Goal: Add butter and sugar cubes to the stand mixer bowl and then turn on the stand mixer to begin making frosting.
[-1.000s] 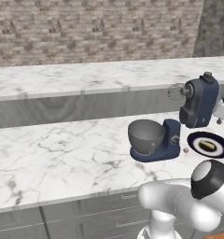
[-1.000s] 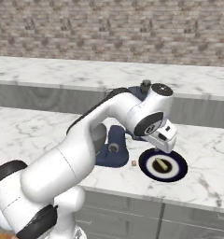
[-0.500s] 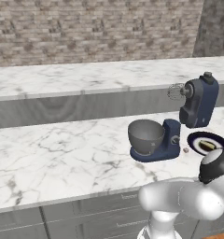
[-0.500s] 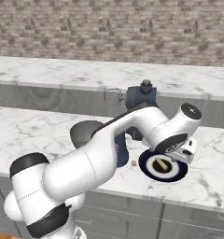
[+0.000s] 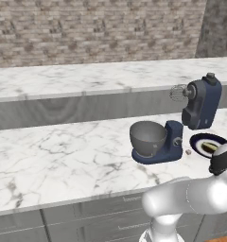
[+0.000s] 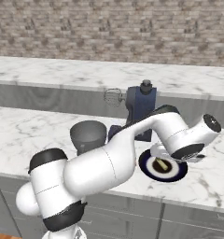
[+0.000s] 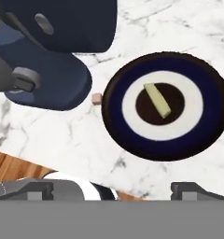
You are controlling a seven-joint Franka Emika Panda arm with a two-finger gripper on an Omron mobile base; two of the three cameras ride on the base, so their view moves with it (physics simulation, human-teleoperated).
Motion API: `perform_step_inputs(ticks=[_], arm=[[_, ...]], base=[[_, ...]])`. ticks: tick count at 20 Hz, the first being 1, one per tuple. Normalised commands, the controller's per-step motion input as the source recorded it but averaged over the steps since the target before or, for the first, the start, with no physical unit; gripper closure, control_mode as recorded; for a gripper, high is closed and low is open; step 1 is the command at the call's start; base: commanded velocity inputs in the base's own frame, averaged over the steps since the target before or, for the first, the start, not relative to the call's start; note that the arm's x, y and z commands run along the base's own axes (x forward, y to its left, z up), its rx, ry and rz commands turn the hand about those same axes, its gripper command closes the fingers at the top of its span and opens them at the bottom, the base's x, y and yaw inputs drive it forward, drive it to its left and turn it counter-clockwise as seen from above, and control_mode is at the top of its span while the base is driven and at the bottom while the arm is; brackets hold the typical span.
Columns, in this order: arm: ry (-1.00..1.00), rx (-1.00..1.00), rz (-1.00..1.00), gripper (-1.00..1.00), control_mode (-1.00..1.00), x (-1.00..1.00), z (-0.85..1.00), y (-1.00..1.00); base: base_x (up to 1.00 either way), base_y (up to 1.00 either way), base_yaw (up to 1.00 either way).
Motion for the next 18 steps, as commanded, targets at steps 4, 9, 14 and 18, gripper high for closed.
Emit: perform_step_inputs(ticks=[4, 9, 14, 18], arm=[[-0.26, 0.04, 0.22, -1.0, -1.0, 0.0, -0.2, 0.08], [-0.19, 0.02, 0.06, -1.0, -1.0, 0.04, -0.2, 0.05], [-0.07, 0.0, 0.0, -1.0, -1.0, 0.24, -0.22, 0.04], [-0.01, -0.02, 0.0, -1.0, -1.0, 0.44, -0.19, 0.12]], base=[[0.0, 0.0, 0.0], [0.0, 0.0, 0.0], [0.0, 0.0, 0.0], [0.0, 0.0, 0.0]])
